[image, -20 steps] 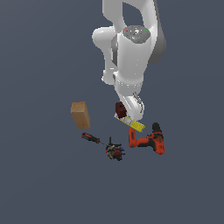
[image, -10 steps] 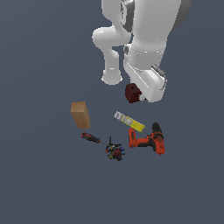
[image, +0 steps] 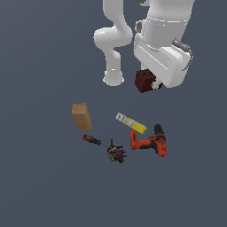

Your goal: Pick up a designated object from a clutter of objects.

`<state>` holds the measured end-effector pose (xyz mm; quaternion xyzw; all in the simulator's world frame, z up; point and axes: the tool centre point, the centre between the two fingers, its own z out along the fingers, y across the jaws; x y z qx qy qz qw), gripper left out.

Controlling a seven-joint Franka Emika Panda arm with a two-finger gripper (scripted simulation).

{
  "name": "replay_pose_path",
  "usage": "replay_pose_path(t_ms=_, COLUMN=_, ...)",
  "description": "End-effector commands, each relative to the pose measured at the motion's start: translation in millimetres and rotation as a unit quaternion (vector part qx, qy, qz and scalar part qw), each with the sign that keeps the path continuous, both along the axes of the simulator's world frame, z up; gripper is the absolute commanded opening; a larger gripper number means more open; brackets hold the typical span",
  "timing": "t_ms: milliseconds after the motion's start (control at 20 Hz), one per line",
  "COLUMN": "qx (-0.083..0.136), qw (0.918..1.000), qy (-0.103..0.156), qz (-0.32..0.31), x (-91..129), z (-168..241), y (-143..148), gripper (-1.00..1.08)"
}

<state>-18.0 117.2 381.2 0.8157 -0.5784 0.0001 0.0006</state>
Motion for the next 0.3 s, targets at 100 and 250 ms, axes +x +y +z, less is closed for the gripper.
replay_pose_path(t_ms=100, qx=0.0, qw=1.0, qy=0.0, qz=0.0, x=1.4, z=12.0, y=4.3, gripper=-1.0)
replay_pose_path(t_ms=250, qx=0.0, qw=1.0, qy=0.0, qz=0.0, x=1.8, z=13.8, y=5.0, gripper=-1.0)
